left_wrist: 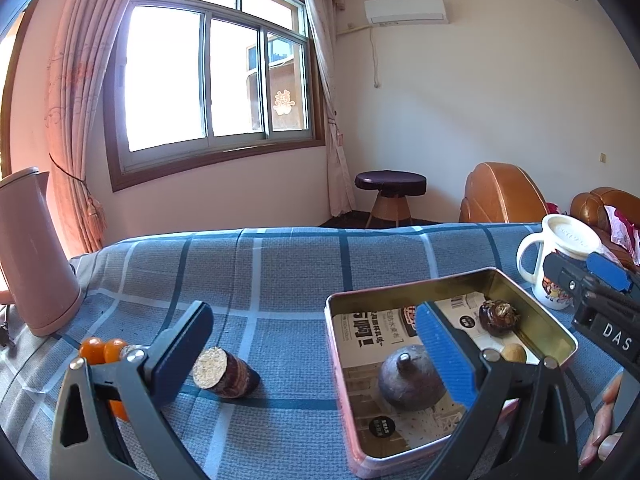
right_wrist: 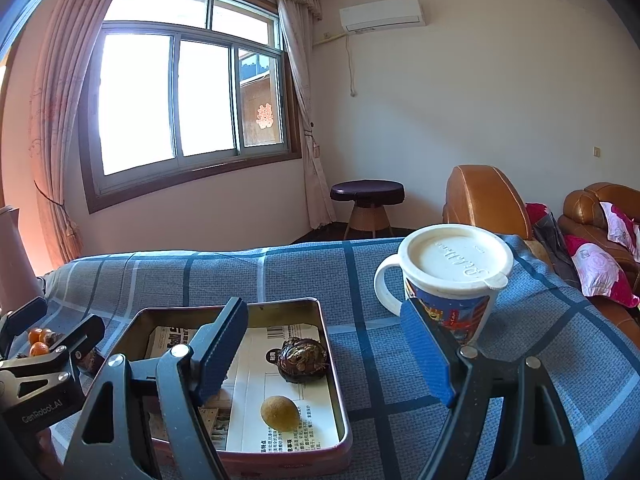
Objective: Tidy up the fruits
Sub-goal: 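Withdraw both open tools from the tin toward the remaining fruits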
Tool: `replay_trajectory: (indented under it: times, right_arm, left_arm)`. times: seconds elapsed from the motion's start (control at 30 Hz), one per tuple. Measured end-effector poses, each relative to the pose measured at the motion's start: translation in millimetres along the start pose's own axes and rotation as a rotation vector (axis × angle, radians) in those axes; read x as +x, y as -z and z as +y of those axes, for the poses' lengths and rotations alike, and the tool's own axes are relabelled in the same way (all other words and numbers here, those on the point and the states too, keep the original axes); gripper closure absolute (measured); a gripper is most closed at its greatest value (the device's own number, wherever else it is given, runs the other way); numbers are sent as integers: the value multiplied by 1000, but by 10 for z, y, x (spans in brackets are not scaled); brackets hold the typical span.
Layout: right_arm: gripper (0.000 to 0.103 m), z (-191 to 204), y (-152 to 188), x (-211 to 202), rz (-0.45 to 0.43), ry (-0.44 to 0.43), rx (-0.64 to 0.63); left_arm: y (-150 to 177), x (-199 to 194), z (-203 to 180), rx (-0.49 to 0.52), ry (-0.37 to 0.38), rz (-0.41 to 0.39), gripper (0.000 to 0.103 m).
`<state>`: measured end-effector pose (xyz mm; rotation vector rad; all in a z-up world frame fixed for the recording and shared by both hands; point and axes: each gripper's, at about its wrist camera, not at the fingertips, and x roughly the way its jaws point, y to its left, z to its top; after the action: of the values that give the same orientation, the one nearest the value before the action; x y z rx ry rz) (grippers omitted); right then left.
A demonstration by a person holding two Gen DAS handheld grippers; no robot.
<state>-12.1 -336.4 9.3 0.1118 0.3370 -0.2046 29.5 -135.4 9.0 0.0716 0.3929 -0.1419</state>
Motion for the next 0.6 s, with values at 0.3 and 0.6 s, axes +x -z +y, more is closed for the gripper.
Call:
replay_trajectory:
  times: [0.3,0.6]
  right_arm:
    - [23,38,42,-102,-8,24,27]
    - [23,178,109,-256,-10,13,33]
  left_arm:
    - [44,-100,108,-3,16,2,0]
    - [106,-217,240,-2,21,7,0]
